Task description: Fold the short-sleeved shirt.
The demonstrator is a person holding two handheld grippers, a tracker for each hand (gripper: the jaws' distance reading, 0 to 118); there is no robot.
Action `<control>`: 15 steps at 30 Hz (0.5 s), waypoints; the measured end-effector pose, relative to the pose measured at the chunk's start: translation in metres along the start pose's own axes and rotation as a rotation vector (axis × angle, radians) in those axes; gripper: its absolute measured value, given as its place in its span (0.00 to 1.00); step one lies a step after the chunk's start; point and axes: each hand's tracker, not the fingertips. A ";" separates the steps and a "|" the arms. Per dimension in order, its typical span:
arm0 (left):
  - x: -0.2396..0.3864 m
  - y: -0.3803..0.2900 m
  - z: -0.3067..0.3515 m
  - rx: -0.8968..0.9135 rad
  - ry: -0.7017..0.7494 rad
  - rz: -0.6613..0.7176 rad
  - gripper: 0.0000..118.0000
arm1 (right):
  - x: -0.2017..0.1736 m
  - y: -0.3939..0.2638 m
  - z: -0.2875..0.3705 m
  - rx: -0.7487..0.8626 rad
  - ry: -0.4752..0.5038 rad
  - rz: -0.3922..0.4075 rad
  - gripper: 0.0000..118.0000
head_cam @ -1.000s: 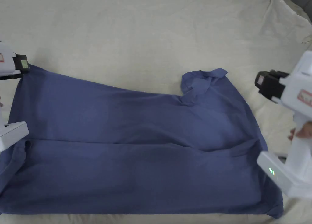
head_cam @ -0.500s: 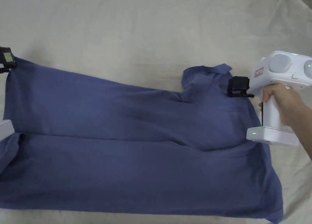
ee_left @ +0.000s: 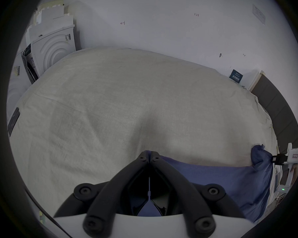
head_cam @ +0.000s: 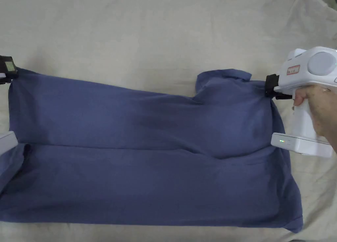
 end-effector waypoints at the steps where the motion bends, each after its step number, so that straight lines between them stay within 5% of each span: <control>1: -0.004 0.000 0.004 0.006 -0.002 0.003 0.00 | 0.001 0.000 0.012 0.020 0.011 0.008 0.01; 15: -0.051 -0.069 0.106 0.068 -0.073 -0.043 0.00 | 0.048 -0.098 0.138 0.148 0.085 0.002 0.01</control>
